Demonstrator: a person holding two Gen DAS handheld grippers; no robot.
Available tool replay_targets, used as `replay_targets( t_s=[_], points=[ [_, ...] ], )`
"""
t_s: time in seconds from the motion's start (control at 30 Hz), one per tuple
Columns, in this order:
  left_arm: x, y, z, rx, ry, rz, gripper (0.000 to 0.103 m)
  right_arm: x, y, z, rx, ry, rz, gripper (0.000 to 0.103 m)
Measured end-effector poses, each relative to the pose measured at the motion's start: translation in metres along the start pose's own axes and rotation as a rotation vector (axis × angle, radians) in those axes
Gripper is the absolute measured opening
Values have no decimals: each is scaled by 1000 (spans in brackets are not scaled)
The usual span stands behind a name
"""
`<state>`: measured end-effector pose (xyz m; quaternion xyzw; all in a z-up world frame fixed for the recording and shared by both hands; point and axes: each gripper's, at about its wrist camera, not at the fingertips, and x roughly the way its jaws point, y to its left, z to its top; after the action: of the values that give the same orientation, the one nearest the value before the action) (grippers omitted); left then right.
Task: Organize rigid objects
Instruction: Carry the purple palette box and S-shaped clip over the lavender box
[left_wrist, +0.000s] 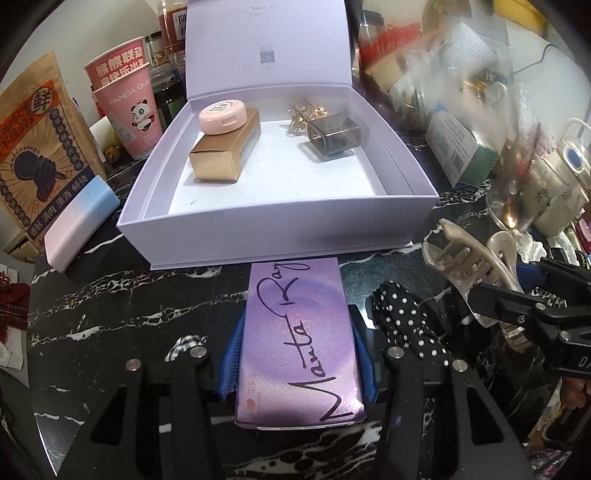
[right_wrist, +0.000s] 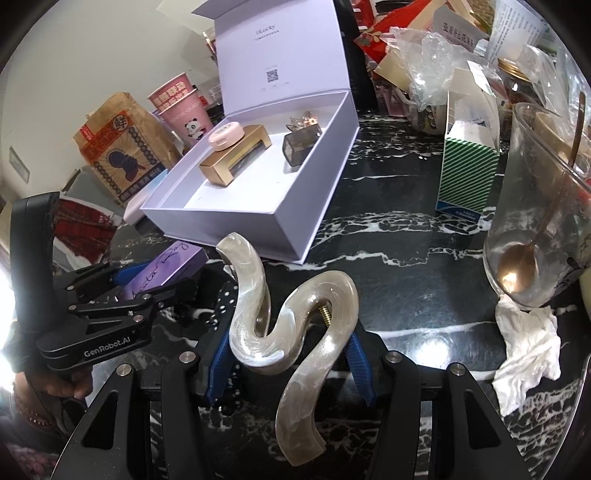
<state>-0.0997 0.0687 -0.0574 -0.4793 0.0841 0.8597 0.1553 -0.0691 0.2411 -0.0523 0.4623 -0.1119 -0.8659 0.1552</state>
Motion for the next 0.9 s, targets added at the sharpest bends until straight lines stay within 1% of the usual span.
replay_targets(
  t_s=[0.3, 0.57, 0.9],
  points=[
    [-11, 2, -13, -19, -6, -9, 51, -7, 14, -7, -32, 2, 11, 54],
    [-24, -1, -24, -23, -26, -15, 51, -14, 28, -17, -62, -2, 23, 54],
    [-40, 3, -38, -45, -44, 8, 51, -16, 44, -27, -97, 6, 57, 54]
  ],
)
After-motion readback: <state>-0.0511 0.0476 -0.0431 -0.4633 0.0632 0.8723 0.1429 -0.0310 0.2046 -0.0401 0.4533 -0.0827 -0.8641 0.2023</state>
